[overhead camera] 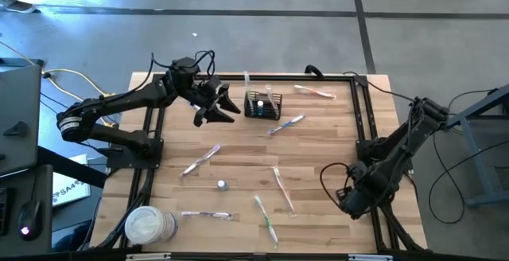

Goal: Pick & Place toothbrushing station
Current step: Put the right green toothbrush on the mesh organizer

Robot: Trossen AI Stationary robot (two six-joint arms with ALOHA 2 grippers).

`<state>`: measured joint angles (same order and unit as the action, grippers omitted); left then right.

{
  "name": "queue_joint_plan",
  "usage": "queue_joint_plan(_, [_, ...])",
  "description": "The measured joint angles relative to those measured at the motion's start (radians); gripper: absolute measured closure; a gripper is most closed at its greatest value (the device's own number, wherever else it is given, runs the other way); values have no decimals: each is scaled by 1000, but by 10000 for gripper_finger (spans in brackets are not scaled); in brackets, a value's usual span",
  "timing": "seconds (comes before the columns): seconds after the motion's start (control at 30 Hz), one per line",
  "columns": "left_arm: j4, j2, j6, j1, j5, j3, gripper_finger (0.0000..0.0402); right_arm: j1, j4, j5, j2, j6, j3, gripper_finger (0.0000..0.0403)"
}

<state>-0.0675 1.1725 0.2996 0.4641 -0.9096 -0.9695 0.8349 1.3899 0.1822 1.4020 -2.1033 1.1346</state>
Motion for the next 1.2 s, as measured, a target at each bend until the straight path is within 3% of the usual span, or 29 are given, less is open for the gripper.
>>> queue_joint_plan(0.47, [75,0,-16,0,0,0,175,-32,-237,1,-19,12,-325,144])
queue_joint_plan(1.2, [86,-1,-14,0,1,0,175,-33,-582,22,-28,-8,-595,144])
